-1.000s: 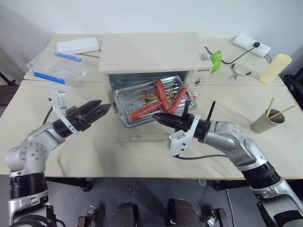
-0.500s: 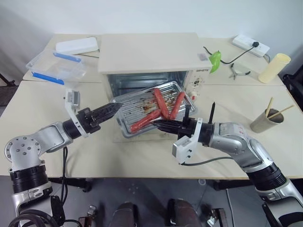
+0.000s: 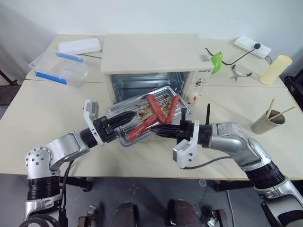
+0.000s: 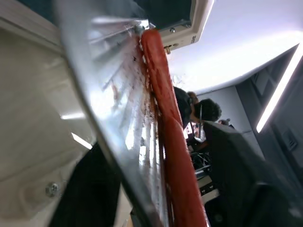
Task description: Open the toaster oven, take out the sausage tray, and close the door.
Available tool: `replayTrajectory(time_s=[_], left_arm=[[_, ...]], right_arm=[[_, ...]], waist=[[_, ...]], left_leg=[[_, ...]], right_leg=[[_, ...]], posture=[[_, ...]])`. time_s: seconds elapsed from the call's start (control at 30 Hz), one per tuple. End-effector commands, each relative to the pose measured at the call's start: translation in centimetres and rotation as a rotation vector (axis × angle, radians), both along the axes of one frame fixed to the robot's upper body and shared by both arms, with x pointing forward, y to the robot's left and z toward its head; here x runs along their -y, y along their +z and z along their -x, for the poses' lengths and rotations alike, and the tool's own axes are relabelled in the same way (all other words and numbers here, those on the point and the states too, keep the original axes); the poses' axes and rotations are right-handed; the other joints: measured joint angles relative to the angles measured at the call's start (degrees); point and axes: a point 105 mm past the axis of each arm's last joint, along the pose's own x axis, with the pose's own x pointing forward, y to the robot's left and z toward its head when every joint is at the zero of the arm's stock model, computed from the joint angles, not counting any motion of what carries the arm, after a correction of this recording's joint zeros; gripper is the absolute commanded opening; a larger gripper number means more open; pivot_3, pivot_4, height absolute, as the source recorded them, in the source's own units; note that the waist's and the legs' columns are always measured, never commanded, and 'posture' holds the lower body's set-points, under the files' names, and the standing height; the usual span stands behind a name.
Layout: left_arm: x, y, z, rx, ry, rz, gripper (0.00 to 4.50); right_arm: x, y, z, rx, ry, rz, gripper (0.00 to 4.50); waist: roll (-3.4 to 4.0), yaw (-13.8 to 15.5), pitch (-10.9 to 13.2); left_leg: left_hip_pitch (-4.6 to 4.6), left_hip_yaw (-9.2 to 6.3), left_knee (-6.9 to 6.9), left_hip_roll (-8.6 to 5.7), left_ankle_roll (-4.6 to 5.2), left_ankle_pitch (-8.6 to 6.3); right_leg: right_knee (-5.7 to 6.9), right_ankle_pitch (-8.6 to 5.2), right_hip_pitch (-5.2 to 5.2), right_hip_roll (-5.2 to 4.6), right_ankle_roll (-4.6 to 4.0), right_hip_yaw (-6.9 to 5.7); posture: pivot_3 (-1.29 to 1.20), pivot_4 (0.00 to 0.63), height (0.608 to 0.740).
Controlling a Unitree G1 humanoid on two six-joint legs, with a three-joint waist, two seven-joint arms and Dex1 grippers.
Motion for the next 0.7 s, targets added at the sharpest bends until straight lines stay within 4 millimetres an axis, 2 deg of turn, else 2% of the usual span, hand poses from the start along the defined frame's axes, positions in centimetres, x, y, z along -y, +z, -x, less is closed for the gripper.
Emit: replayTrajectory(time_s=[0.03,0.17,0.27,0.37,0.43,0.53,0.6,0.7], left_arm=[[0.1,0.3,0.3,0.002,0.006,0.027,1.34],[-0.2,0.4,0.1,-0.001,0.030,0.054,0.03],[0.0,0.4,0.2,0.000,0.028,0.070,0.01],[0.4,0.4,0.2,-0.005,0.016,0.172,0.01],[0.1,0.6,0.2,-0.001,0.032,0.202,0.00],[-1.2,0.6,0.5,0.016,0.049,0.208,0.00],[-2.5,0.1,1.7,0.028,0.005,0.194,0.00],[-4.1,-0.6,3.1,0.012,-0.040,0.167,0.00]], right_arm=[[-0.2,1.5,0.7,0.039,0.050,-0.029,0.00],[0.1,1.6,0.4,0.031,0.039,-0.031,0.00],[0.3,1.6,0.3,0.007,0.032,-0.028,0.00],[0.6,1.9,0.4,-0.082,0.032,-0.065,0.00],[1.0,2.3,0.4,-0.190,0.020,-0.109,0.59],[1.6,3.0,0.8,-0.239,0.027,-0.138,1.52],[2.5,2.6,2.1,-0.290,0.087,-0.104,2.15],[3.7,2.1,2.6,-0.398,0.093,-0.110,3.15]], waist=[[0.00,0.05,0.00],[0.00,0.16,0.00],[0.00,0.12,0.00],[0.00,0.24,0.00],[-0.01,0.42,0.00],[0.00,0.44,0.00],[0.00,0.39,0.00],[0.00,0.20,0.00]], left_leg=[[0.00,-0.01,0.00,-0.03,0.01,0.00],[0.01,-0.04,0.01,-0.06,0.02,0.01],[0.01,-0.06,0.01,-0.08,0.02,0.01],[0.01,-0.06,0.02,-0.09,0.02,0.01],[0.00,-0.06,0.04,-0.10,0.02,0.01],[0.01,-0.06,0.03,-0.12,0.02,0.01],[0.01,-0.06,0.02,-0.13,0.02,0.01],[0.06,-0.03,-0.10,-0.17,0.02,0.01]], right_leg=[[-0.07,0.00,0.05,0.01,0.00,-0.02],[-0.18,0.00,0.14,0.03,0.00,-0.02],[-0.20,0.00,0.16,0.06,0.00,-0.05],[-0.21,0.00,0.18,0.06,0.00,-0.06],[-0.26,0.00,0.22,0.06,0.00,-0.09],[-0.26,0.00,0.23,0.09,0.00,-0.13],[-0.27,0.00,0.23,0.10,0.00,-0.14],[-0.28,-0.01,0.22,0.11,-0.01,-0.14]], posture=[[0.00,0.150,0.740],[0.00,0.150,0.740],[0.00,0.150,0.740],[0.00,0.150,0.740],[0.00,0.150,0.740],[0.00,0.150,0.740],[0.00,0.150,0.740],[0.00,0.150,0.740]])
